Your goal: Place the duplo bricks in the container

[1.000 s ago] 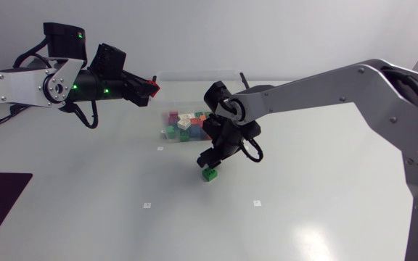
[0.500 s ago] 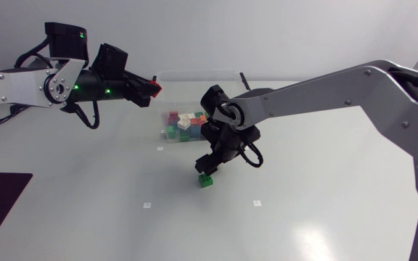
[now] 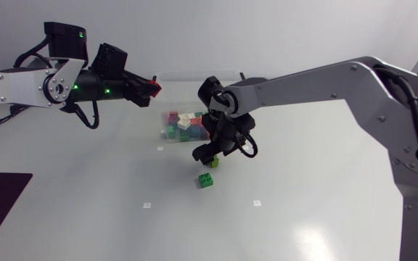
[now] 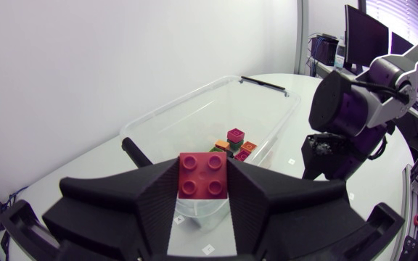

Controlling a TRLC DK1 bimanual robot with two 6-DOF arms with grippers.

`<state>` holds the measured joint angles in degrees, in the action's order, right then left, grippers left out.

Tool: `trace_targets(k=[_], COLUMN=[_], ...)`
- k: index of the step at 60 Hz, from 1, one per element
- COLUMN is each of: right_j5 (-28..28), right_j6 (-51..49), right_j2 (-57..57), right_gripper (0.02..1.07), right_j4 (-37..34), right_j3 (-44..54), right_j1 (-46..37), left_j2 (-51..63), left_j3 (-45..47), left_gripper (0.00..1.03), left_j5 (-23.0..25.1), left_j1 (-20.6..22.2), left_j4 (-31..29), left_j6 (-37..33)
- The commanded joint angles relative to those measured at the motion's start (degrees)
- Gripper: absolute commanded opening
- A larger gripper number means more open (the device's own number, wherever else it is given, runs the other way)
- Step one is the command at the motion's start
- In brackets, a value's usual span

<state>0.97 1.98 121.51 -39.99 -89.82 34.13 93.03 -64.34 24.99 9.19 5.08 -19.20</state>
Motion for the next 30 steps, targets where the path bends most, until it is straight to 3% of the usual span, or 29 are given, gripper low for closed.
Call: trace_targets(k=[1,7,16,24,30], right_j5=[-0.7,-1.1,-1.3,-1.4,-1.4], right_j6=[1.8,2.1,2.6,3.0,3.4], right_j2=[2.9,3.5,4.4,5.3,5.9], right_gripper=[0.81,0.8,0.64,0.61,0.52], right_j4=[-1.1,-1.0,-0.5,-0.3,-0.3], right_j3=[-1.3,-1.7,-2.0,-2.6,-3.0], right_j1=[0.1,0.2,0.8,1.1,1.3], left_j2=[-1.3,-1.2,-1.0,-0.9,-0.9], left_j3=[0.7,0.6,0.3,0.2,0.2], left_gripper=[0.14,0.14,0.14,0.14,0.14], left_j5=[0.0,0.0,0.0,0.0,0.0], left_j1=[0.6,0.6,0.6,0.6,0.5], left_j4=[0.5,0.5,0.5,0.5,0.5], left_j6=[1.4,1.4,1.4,1.4,1.3])
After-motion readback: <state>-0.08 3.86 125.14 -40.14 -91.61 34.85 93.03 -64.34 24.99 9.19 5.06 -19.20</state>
